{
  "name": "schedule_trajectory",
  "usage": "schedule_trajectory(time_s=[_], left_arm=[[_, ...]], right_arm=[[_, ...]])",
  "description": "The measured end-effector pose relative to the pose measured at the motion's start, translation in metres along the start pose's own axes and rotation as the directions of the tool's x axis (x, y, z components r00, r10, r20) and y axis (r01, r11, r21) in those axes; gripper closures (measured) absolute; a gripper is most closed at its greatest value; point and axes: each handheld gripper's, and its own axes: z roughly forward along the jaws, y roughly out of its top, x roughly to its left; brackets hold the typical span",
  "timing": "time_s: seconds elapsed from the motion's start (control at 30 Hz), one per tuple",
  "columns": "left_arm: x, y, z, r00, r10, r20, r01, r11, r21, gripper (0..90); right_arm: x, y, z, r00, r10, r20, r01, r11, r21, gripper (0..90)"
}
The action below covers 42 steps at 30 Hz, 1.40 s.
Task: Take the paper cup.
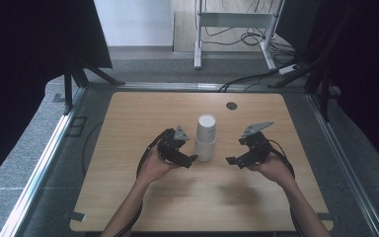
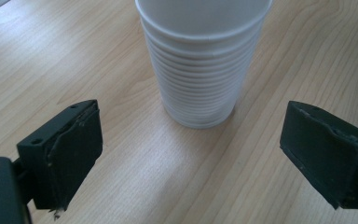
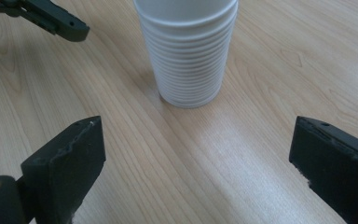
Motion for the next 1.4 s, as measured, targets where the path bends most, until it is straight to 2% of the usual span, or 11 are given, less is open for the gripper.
schedule_trajectory(time_s=[0.33, 0.67, 0.9, 1.07, 1.4], left_arm=[[0.003, 0.008, 0.006, 0.9995, -0.008, 0.03, 0.009, 0.9999, -0.014, 5.8], [0.008, 0.013, 0.014, 0.998, -0.017, 0.061, 0.019, 0.9993, -0.031, 6.1], [0.009, 0.018, 0.021, 0.9977, -0.02, 0.065, 0.022, 0.9991, -0.035, 6.5], [0.011, 0.021, 0.024, 0.9957, -0.032, 0.087, 0.036, 0.9978, -0.055, 9.0], [0.012, 0.023, 0.032, 0.9946, -0.04, 0.095, 0.045, 0.9976, -0.053, 11.0]], right_arm=[[-0.003, 0.014, 0.002, 0.9997, -0.001, -0.024, 0.001, 1.0, 0.004, 3.4], [-0.005, 0.03, -0.002, 0.9997, -0.009, -0.025, 0.009, 1.0, 0.006, 5.4], [-0.005, 0.043, -0.004, 0.9994, -0.019, -0.028, 0.019, 1.0, 0.007, 7.5], [-0.006, 0.049, -0.003, 0.9994, -0.021, -0.028, 0.022, 1.0, 0.016, 9.0], [-0.007, 0.062, 0.002, 0.9988, -0.031, -0.037, 0.032, 0.999, 0.027, 12.5]])
